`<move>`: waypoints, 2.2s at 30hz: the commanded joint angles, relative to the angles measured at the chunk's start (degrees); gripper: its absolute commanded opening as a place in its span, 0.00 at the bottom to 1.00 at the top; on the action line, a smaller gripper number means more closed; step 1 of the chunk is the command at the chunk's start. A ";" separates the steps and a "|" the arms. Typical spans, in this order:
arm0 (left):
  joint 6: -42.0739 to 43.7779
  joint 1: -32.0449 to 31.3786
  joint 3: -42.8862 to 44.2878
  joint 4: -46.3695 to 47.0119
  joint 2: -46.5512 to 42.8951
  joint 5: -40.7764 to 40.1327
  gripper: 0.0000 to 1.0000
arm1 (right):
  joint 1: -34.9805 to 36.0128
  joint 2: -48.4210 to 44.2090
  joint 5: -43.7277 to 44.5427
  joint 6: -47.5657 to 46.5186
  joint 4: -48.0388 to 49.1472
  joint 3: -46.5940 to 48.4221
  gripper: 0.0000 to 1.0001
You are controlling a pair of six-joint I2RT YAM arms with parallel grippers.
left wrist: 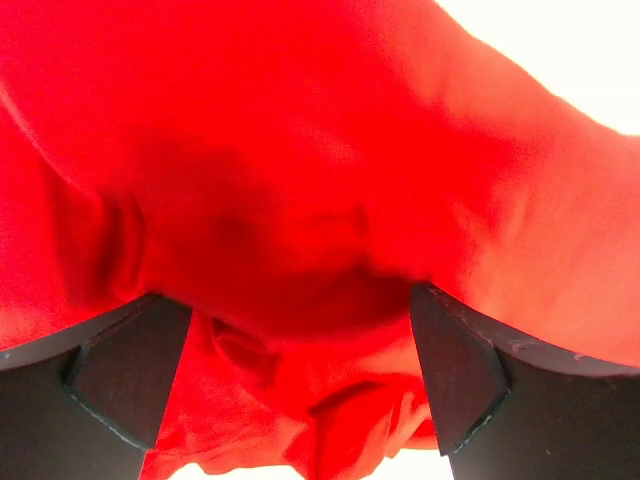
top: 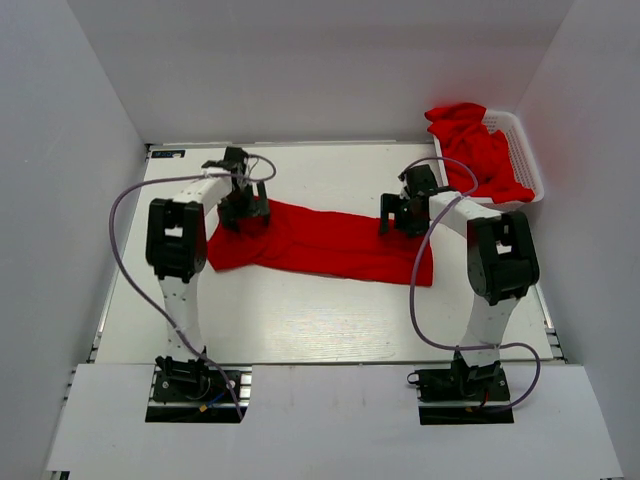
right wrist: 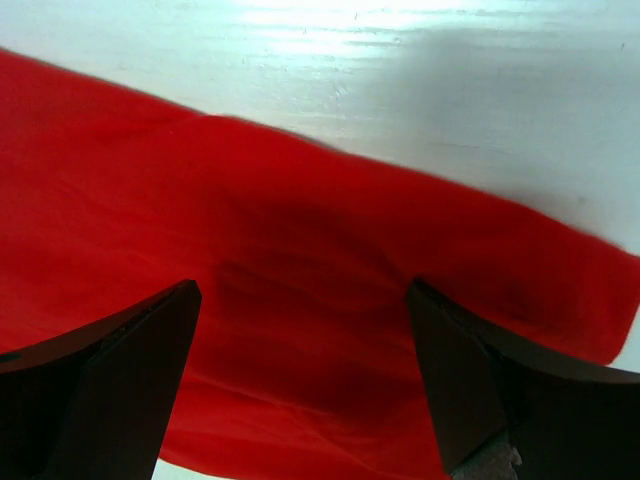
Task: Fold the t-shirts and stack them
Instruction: Rotate the tshirt 90 degrees
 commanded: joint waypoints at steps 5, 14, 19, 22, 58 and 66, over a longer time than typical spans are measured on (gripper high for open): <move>3.75 0.20 29.23 -0.83 21.73 1.52 1.00 | 1.03 -2.47 0.24 3.59 -1.54 -6.14 0.90; 1.22 -2.17 42.28 19.72 35.01 18.06 1.00 | 13.94 -11.71 -16.72 4.04 1.81 -24.07 0.90; -4.15 -5.68 47.30 27.28 40.20 21.13 1.00 | 26.83 -12.16 -24.99 -0.09 -0.82 -21.64 0.90; -5.83 -7.26 47.30 30.98 42.48 21.14 1.00 | 31.79 -9.71 -26.13 -1.15 2.15 -19.97 0.90; -2.58 -6.66 42.48 32.50 6.56 -3.63 1.00 | 34.44 -17.61 9.96 -2.56 -4.17 5.08 0.90; -6.86 -6.12 11.04 10.71 -17.60 -23.48 1.00 | 30.31 -9.09 16.05 -8.18 0.66 19.14 0.90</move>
